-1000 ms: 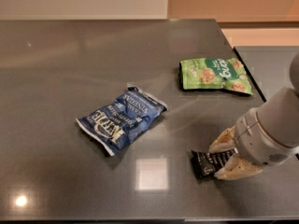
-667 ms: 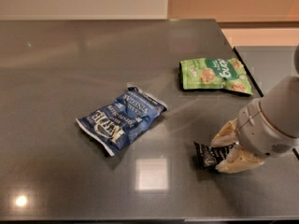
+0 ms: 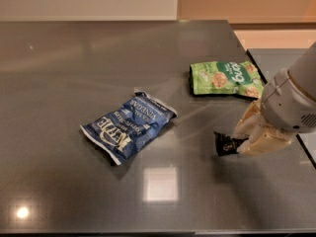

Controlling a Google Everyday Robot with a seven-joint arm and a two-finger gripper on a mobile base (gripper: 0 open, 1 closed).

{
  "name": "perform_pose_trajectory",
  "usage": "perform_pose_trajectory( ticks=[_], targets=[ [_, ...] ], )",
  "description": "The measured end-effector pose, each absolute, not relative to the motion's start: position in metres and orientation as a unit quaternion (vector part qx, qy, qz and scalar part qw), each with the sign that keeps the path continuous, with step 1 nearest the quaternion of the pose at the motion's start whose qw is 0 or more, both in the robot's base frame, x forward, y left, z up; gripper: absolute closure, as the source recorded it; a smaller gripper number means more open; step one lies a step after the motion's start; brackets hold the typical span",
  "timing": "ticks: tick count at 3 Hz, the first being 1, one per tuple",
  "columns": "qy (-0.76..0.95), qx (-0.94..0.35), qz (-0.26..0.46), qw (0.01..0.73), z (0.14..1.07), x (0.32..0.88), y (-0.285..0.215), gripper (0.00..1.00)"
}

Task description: Pick rxbar chocolate

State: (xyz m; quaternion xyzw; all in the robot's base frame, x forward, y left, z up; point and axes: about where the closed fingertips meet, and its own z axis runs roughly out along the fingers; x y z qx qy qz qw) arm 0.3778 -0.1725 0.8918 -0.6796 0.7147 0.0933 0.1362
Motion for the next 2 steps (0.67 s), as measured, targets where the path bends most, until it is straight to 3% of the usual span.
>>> perform_pose_trajectory(
  ticks=[2],
  targets=[
    [0.710,-0.678,0.092,0.165,0.951,0.386,-0.173,1.00]
  ],
)
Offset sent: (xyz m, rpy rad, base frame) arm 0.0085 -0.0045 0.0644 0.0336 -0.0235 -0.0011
